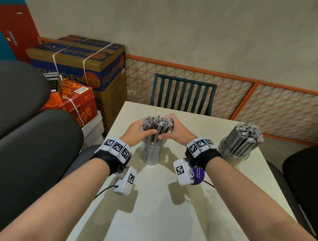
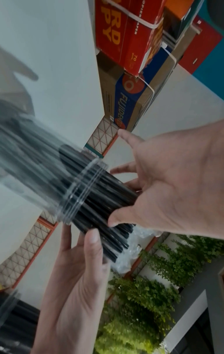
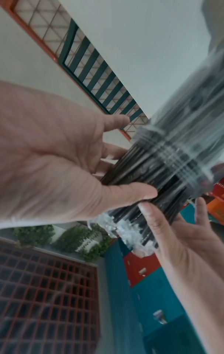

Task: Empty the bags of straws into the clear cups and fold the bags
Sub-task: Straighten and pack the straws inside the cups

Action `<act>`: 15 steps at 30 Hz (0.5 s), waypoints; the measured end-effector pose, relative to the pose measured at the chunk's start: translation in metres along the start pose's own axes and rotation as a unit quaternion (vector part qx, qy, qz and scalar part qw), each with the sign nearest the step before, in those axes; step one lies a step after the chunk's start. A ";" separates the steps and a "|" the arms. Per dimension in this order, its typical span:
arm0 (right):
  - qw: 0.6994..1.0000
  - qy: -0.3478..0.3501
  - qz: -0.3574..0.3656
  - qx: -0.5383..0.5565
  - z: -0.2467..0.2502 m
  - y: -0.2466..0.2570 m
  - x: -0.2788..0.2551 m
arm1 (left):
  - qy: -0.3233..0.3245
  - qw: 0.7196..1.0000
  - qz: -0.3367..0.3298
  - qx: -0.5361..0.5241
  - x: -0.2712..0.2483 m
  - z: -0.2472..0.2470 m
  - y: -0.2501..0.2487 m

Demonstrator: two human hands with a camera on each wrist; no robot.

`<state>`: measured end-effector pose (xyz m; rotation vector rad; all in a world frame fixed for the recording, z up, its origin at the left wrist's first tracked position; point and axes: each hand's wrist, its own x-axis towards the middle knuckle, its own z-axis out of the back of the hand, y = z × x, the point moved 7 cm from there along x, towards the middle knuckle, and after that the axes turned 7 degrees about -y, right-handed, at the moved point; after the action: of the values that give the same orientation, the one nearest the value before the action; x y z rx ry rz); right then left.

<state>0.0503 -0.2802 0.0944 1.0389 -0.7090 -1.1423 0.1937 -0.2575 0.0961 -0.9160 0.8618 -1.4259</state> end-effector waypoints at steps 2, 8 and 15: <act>1.000 0.008 0.004 -0.011 -0.003 -0.006 -0.004 | 0.034 0.999 0.019 -0.003 -0.002 -0.002 0.007; 0.991 -0.080 0.050 -0.096 -0.007 0.008 -0.003 | 0.010 0.998 0.009 0.057 0.005 -0.001 0.005; 0.984 -0.115 0.066 -0.118 0.001 0.011 -0.006 | 0.024 0.998 -0.027 0.050 0.006 0.001 -0.004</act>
<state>0.0515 -0.2739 0.1055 0.6562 -0.7903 -1.2088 0.1930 -0.2635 0.1007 -0.8368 0.7985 -1.5298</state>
